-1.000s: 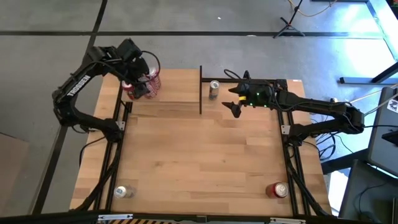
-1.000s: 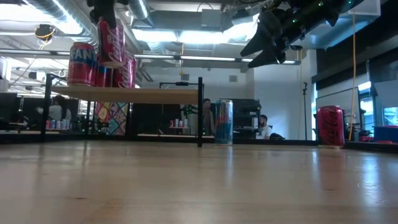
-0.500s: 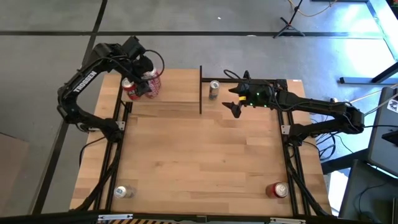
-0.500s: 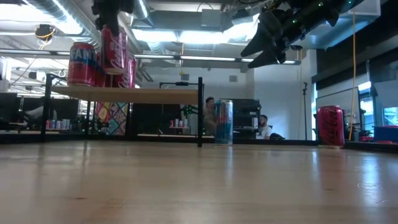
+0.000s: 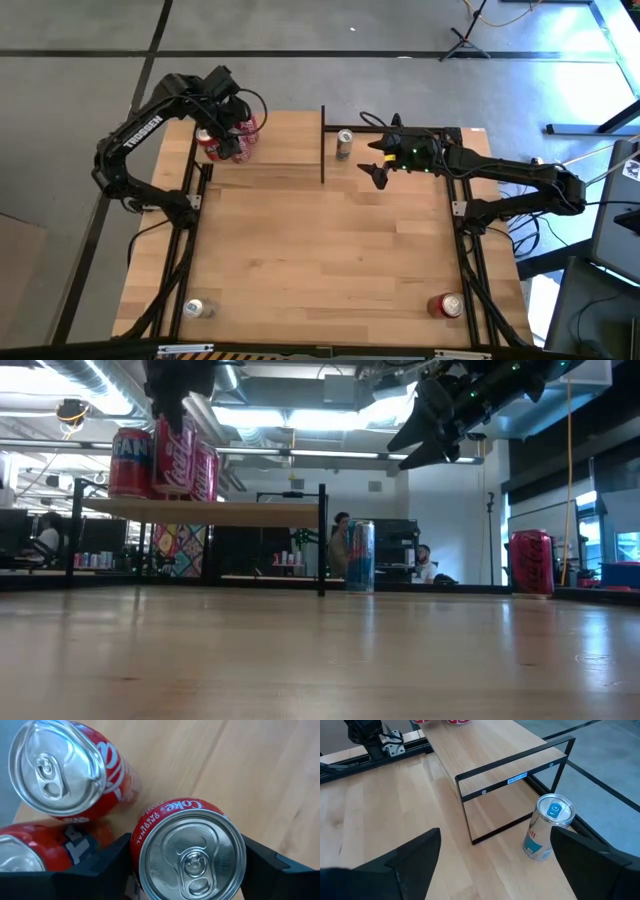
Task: Place canned beverage on shelf
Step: Put the red-white soda can on the shelf aligned with the other red-white soda can
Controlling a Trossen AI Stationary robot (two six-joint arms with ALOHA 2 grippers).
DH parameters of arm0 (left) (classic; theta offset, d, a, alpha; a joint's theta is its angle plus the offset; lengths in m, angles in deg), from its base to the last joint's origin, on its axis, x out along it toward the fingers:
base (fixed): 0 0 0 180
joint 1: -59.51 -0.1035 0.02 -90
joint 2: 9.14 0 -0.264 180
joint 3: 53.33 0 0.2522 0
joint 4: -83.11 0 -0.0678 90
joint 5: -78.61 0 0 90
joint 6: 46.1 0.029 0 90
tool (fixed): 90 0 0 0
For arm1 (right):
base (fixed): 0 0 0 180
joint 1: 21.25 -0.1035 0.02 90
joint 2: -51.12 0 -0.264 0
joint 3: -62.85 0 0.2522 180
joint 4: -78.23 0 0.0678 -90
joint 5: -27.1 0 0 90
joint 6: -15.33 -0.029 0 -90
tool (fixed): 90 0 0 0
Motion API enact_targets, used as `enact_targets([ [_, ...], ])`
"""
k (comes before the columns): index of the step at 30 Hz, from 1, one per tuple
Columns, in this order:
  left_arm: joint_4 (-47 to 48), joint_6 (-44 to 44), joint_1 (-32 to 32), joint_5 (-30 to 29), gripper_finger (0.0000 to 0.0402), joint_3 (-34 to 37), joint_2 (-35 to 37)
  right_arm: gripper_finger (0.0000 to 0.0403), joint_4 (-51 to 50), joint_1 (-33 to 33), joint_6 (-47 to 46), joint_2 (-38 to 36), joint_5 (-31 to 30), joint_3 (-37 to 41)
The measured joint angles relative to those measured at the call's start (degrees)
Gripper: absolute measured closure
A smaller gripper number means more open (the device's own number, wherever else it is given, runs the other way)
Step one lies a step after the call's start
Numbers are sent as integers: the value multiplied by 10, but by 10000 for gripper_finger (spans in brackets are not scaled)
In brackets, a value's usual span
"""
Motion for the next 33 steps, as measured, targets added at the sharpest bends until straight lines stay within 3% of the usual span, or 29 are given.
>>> enact_targets([
  [13, -11, 37, -38, 12, 137, 4, 0, 36, 2, 0, 0, 0, -3, 0],
  [22, -24, 57, -38, 8, 68, 4, 0, 36, 1, 0, 0, 0, -3, 0],
  [33, -29, 49, -38, 2, 67, 4, 1, 36, 1, 0, 0, 0, -3, 0],
])
